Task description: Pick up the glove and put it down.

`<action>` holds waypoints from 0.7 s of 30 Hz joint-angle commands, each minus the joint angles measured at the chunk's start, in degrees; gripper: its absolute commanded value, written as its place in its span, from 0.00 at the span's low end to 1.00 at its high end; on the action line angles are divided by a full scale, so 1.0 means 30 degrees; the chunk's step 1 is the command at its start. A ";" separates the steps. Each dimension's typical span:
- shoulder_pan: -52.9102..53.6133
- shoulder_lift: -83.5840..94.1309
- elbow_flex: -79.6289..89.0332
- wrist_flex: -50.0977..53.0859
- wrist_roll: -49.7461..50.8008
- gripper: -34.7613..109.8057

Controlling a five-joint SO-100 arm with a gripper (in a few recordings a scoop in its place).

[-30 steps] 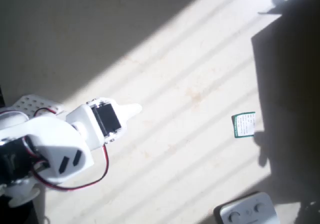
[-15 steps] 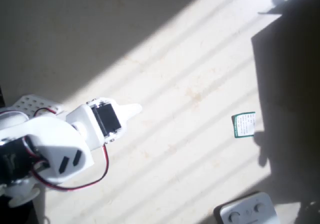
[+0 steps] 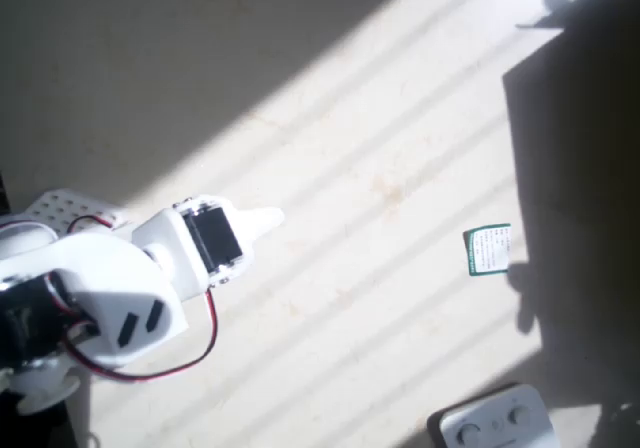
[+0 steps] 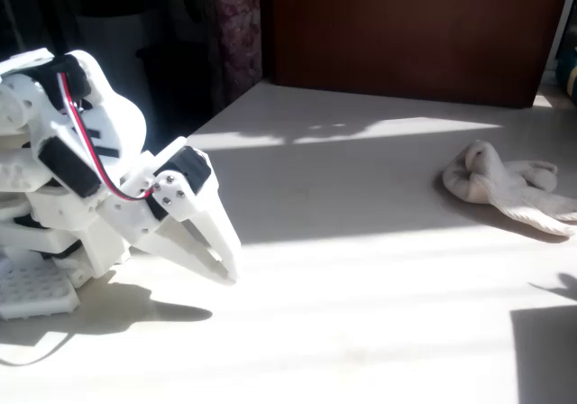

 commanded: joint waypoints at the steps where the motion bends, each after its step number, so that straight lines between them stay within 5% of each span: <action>1: 0.0059 0.0059 -0.0029 0.0029 -0.0146 0.24; 21: 0.0205 0.0029 -0.1875 -0.0820 0.0117 0.24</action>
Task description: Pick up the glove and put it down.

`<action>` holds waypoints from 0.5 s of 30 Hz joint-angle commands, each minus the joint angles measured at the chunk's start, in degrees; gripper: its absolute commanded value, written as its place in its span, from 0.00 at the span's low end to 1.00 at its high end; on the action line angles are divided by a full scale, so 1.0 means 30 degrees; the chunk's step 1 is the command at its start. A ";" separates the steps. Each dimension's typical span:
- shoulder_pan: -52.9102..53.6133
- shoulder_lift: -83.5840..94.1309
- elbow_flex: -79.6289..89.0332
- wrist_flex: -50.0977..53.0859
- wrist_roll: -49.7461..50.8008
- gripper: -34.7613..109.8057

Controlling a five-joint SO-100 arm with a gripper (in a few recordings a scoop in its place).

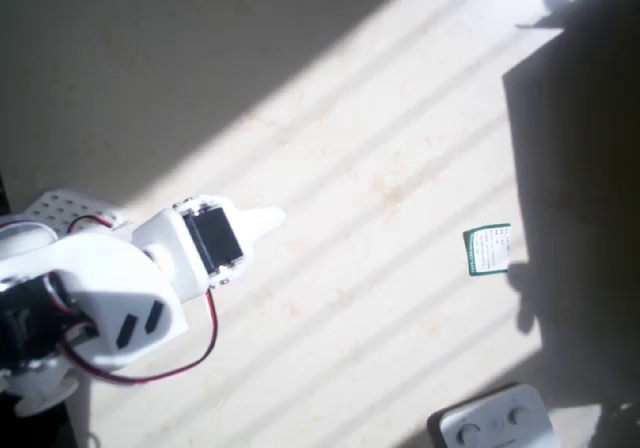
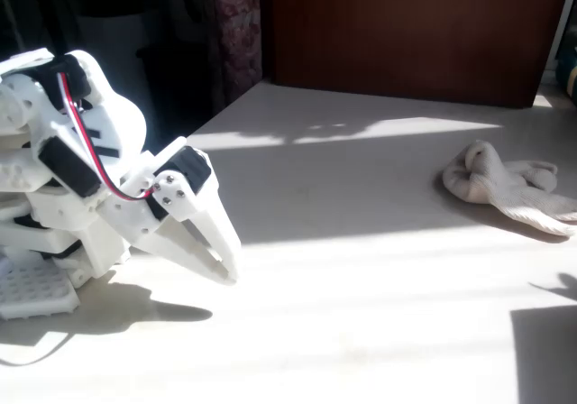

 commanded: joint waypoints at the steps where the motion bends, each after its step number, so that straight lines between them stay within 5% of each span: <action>1: 0.0205 0.0059 -0.1934 -0.0586 0.0117 0.24; 15: 0.0000 -1.1455 -1.3945 -0.0703 0.0117 0.24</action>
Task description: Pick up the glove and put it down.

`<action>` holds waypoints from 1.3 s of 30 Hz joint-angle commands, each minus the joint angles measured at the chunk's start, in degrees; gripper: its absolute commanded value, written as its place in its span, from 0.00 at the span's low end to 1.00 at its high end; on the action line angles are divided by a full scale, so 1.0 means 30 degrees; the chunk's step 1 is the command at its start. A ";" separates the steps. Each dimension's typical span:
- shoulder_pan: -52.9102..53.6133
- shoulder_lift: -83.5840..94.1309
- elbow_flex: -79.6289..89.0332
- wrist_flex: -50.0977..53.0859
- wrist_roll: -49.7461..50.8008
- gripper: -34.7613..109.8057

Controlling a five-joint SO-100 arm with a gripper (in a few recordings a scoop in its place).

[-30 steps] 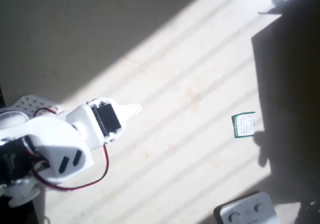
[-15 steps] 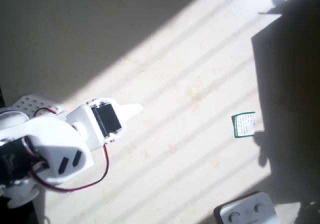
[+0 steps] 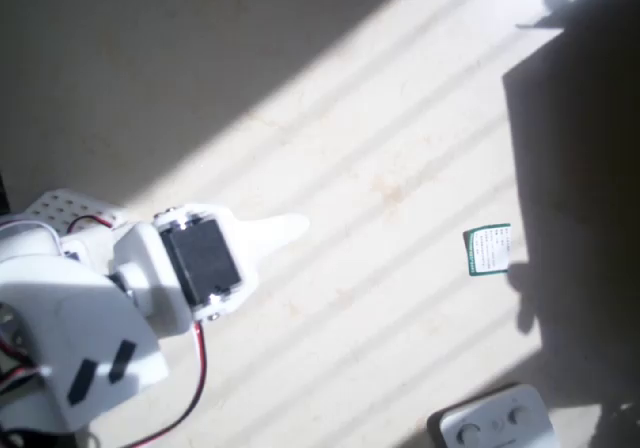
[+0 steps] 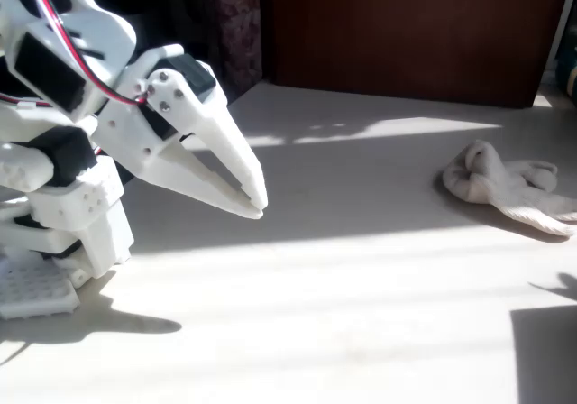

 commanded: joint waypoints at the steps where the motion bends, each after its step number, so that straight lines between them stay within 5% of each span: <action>1: 0.0000 -0.4453 -0.5332 -0.0264 0.0117 0.24; 25: -0.8027 -3.1377 -3.0410 -0.0293 0.0117 0.24; 39: -0.9551 -4.0635 -3.7617 -0.0293 0.0117 0.24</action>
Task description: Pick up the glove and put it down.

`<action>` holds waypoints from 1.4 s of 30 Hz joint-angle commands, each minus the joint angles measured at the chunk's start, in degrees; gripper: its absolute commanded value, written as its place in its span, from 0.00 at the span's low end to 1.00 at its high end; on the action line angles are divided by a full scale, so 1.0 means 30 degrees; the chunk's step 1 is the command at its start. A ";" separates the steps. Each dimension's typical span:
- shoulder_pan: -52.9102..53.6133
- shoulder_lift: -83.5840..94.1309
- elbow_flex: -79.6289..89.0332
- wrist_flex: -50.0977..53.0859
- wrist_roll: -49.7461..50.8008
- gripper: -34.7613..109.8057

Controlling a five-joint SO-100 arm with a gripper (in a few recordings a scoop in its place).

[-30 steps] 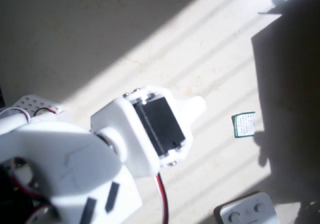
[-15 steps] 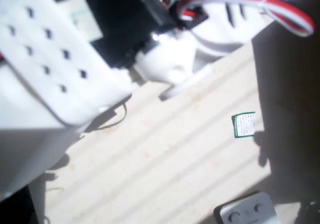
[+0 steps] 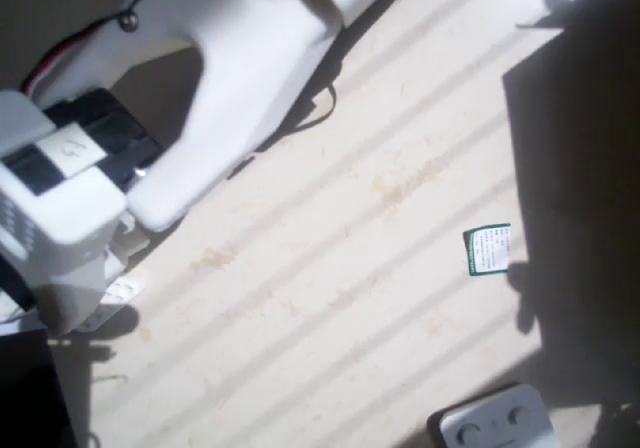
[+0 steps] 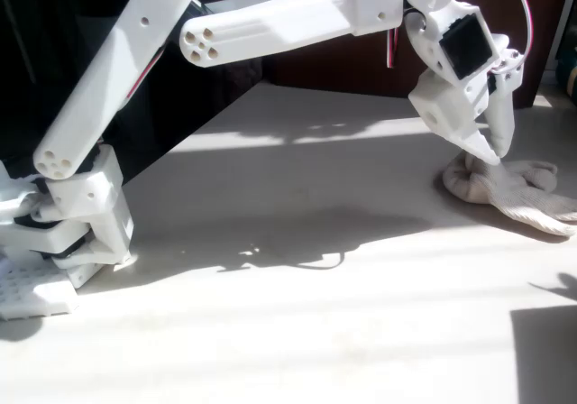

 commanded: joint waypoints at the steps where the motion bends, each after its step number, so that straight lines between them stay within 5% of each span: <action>1: -0.0762 -0.0762 -0.1758 -0.0234 0.0117 0.24; 18: -0.1729 -0.1172 -0.4131 -0.0557 0.0703 0.25; 32: -0.1758 -0.2021 -0.3896 0.0908 0.1729 0.48; 42: -0.1582 -0.2900 -0.3896 0.1523 0.1816 0.50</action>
